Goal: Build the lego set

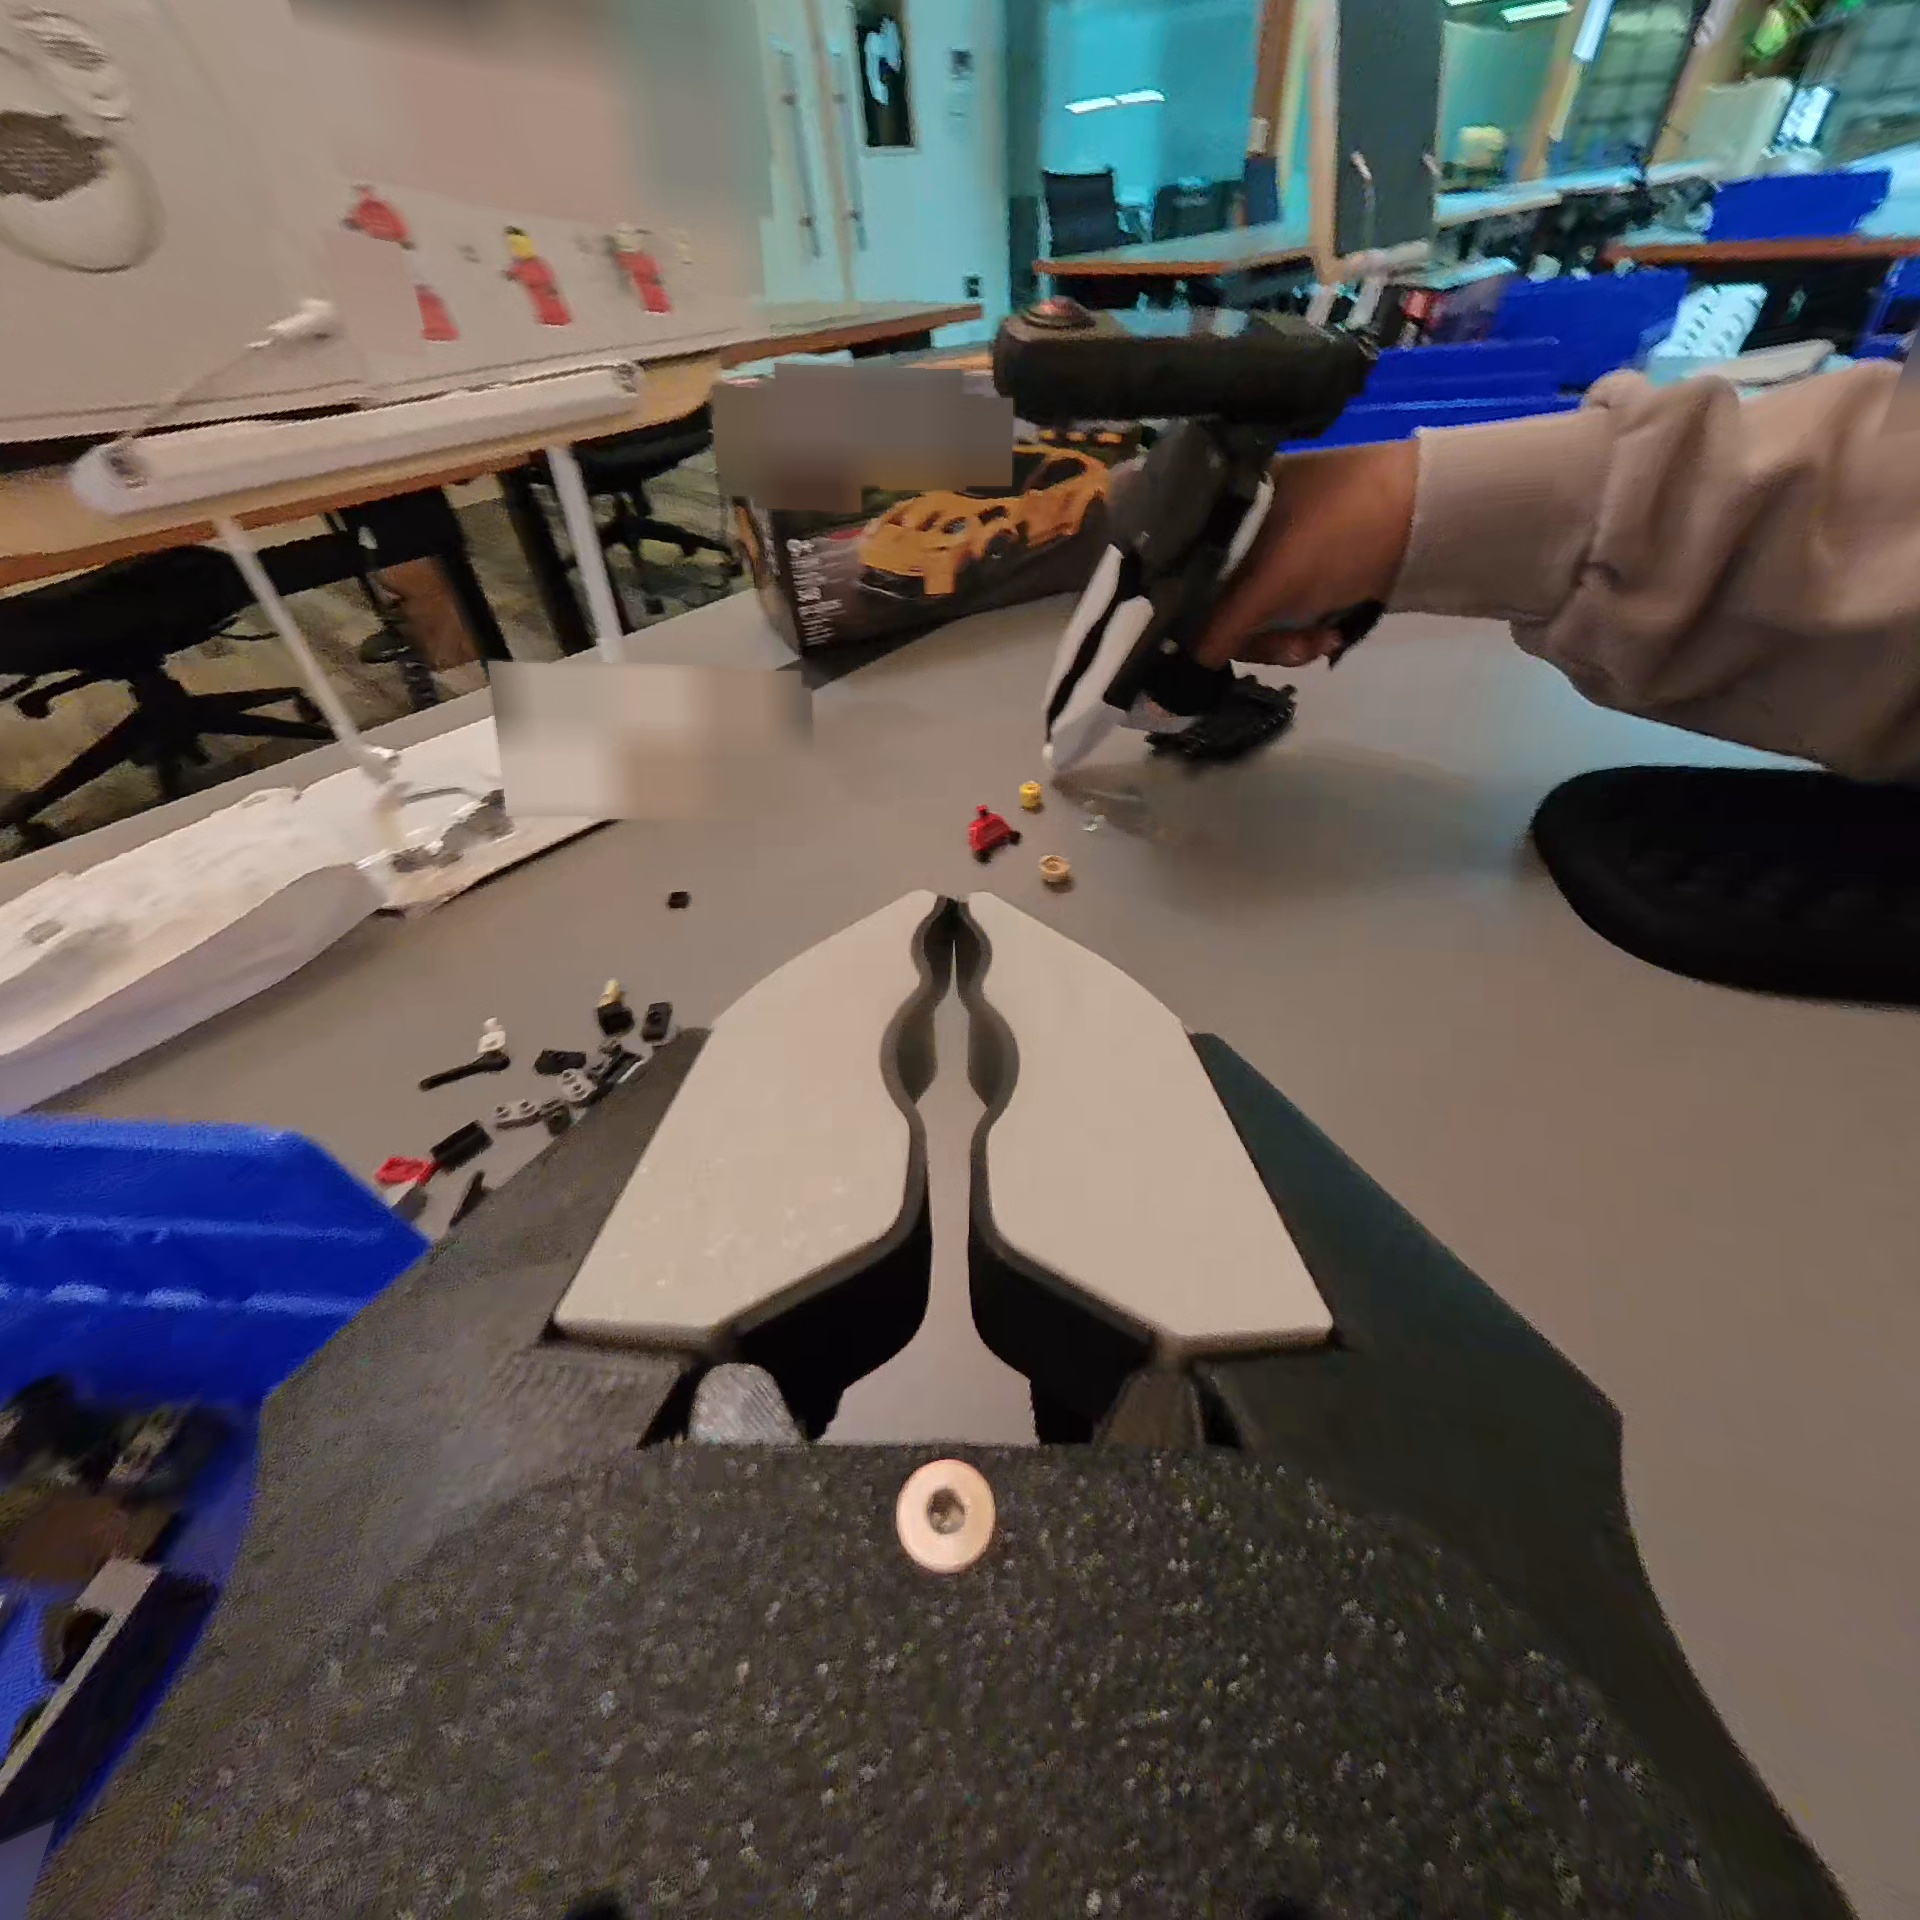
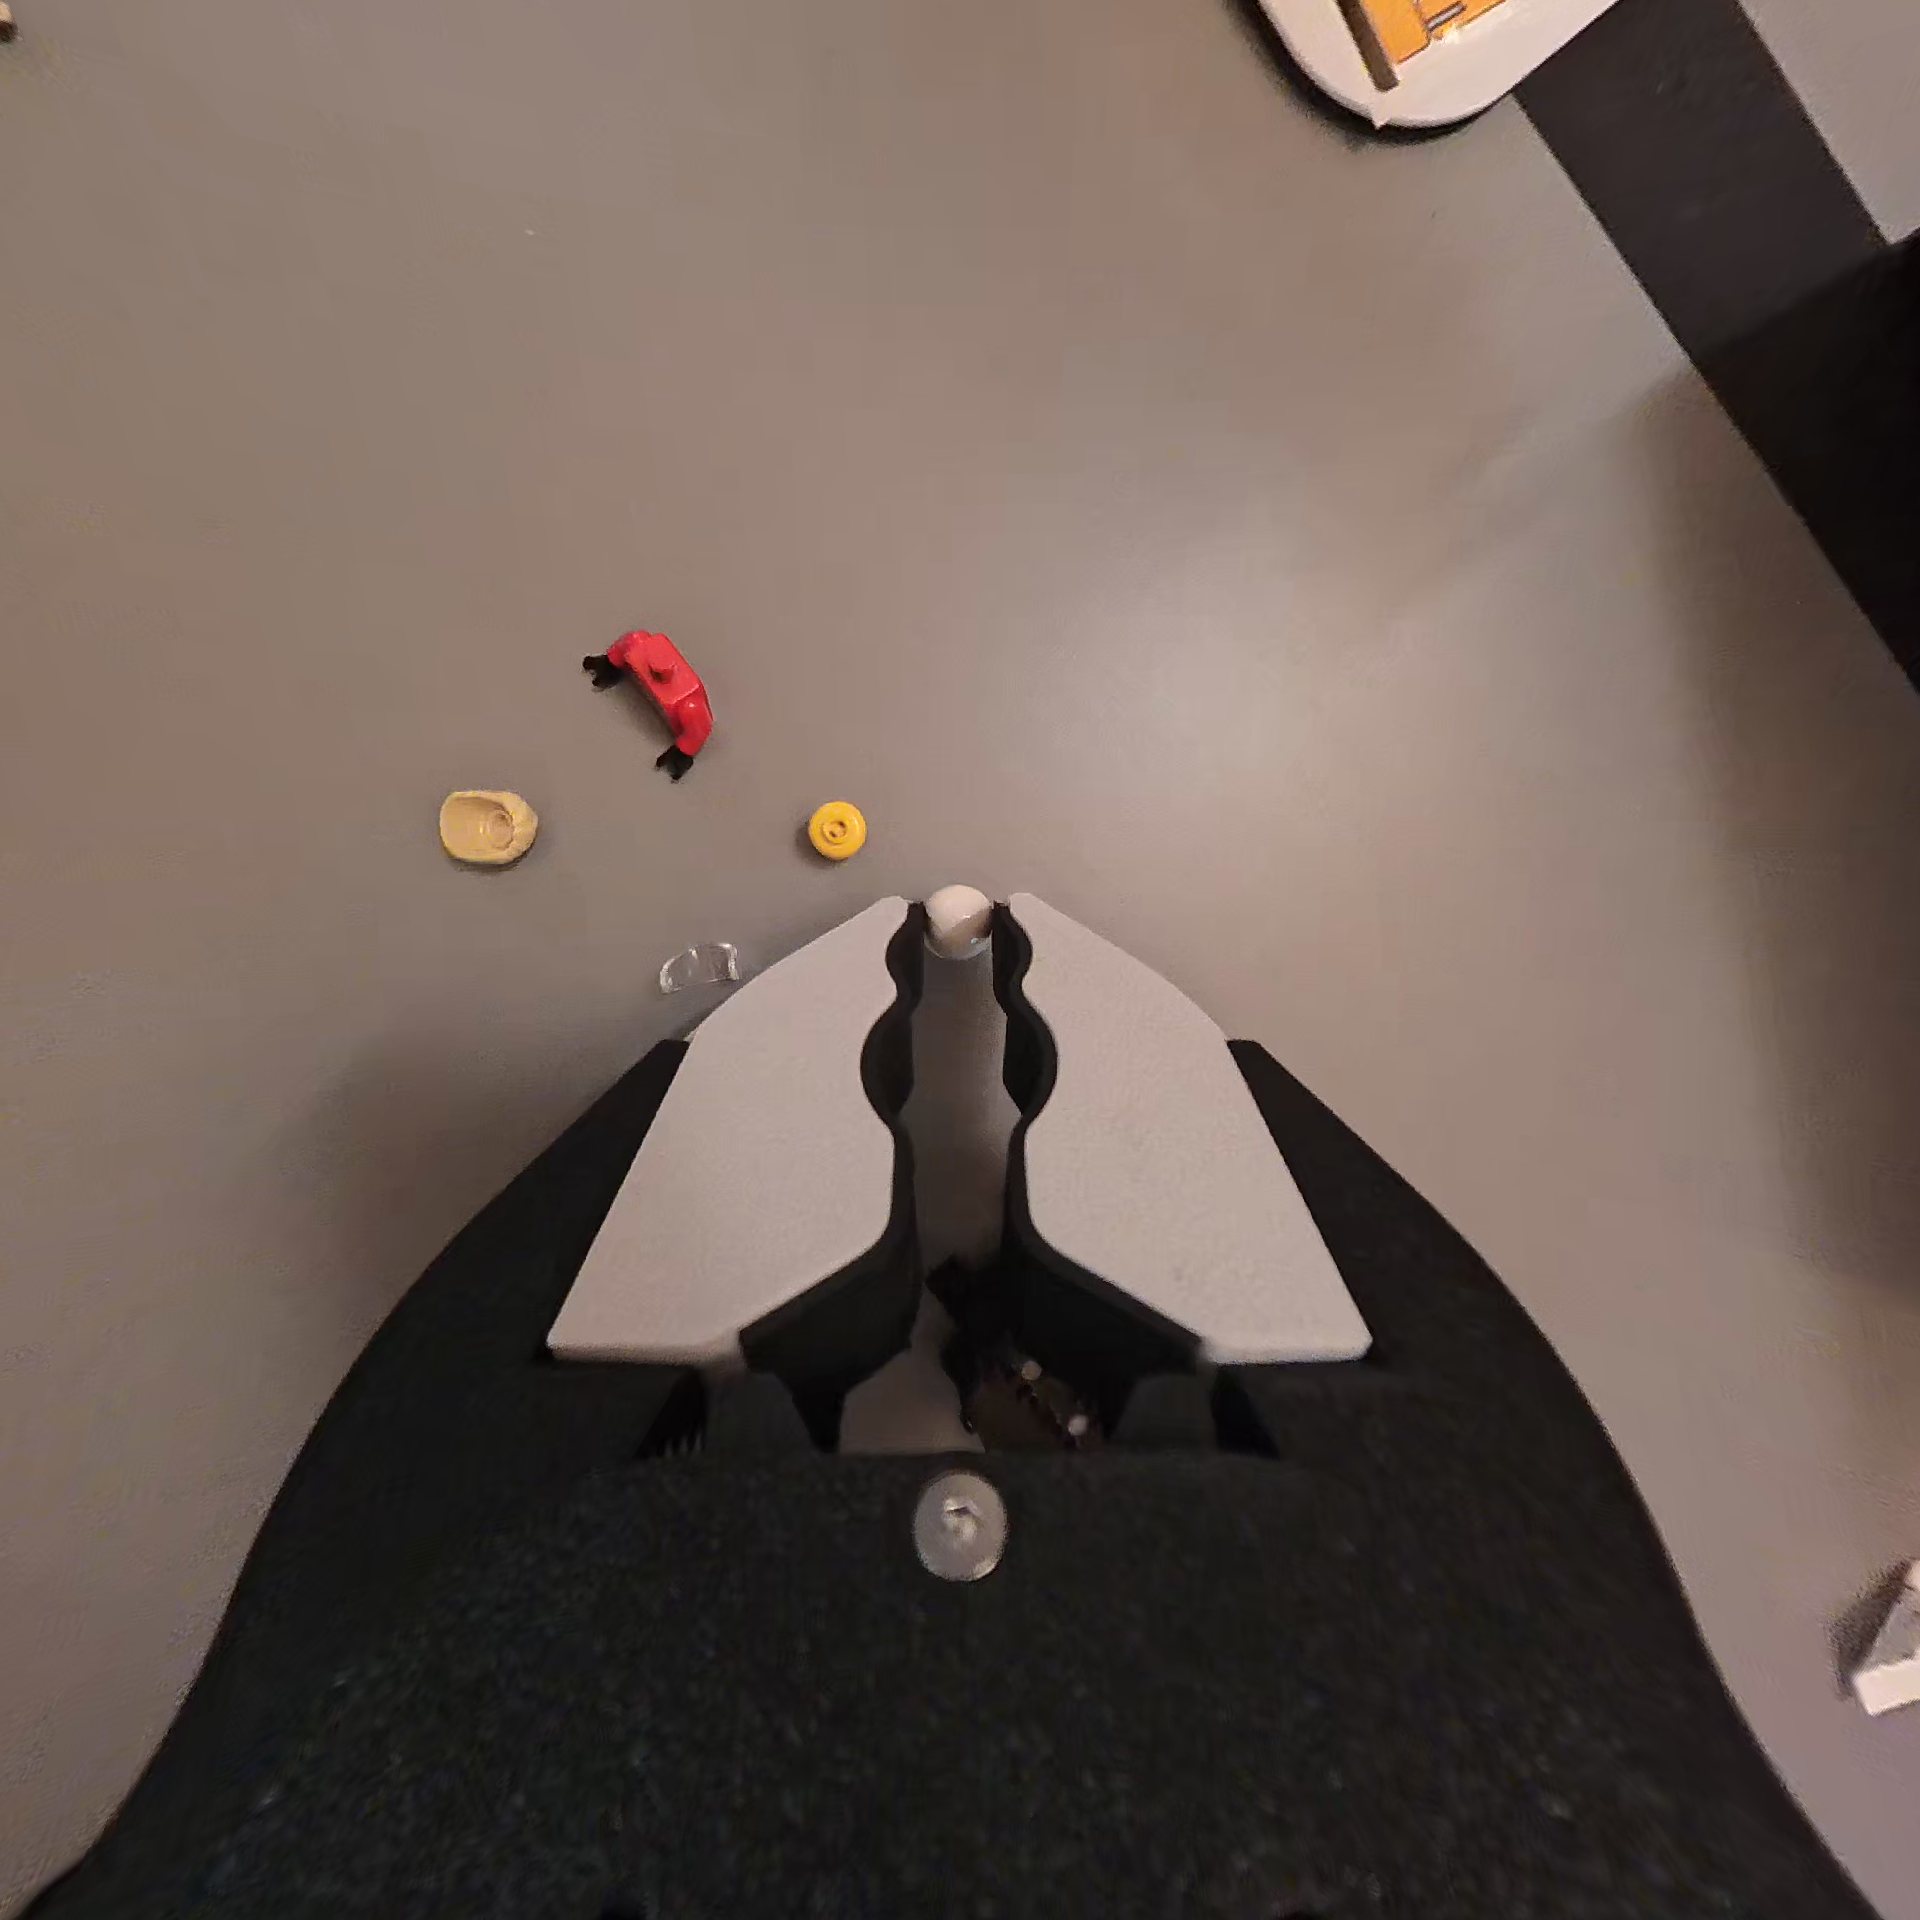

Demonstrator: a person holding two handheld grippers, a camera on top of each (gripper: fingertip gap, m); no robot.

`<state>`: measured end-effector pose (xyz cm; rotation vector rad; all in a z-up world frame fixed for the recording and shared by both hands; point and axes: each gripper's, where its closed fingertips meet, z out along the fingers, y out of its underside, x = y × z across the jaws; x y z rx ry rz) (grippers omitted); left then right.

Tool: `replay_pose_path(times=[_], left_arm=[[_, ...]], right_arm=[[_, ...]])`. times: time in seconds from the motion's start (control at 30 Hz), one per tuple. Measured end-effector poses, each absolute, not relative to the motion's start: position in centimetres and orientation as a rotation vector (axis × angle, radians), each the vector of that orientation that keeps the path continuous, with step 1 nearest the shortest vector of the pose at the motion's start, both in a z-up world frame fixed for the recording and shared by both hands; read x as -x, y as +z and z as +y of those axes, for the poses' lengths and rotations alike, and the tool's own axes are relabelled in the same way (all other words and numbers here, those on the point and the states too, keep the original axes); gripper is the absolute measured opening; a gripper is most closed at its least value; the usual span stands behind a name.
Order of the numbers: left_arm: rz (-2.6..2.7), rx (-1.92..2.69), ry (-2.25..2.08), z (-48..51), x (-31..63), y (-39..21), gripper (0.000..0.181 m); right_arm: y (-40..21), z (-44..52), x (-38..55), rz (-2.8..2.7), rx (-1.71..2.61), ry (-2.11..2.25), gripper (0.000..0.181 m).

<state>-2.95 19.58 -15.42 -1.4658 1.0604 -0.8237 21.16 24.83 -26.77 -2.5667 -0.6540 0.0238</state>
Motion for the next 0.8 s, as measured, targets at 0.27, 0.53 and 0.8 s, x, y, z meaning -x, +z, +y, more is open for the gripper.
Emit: replay_pose_path(times=[0.27,0.53,0.8], left_arm=[[1.012,1.475,-0.806,20.5,4.7,-15.7,0.0],[1.017,1.49,-0.717,22.1,6.3,-15.4,0.01],[1.186,1.759,-0.313,25.3,13.5,-19.1,0.033]], right_arm=[[-26.7,25.5,-20.6,-0.587,2.555,0.052,0.021],[-20.4,26.3,-19.0,-0.478,2.212,0.094,0.035],[-18.0,22.9,-18.1,-0.445,2.061,0.18,0.036]])
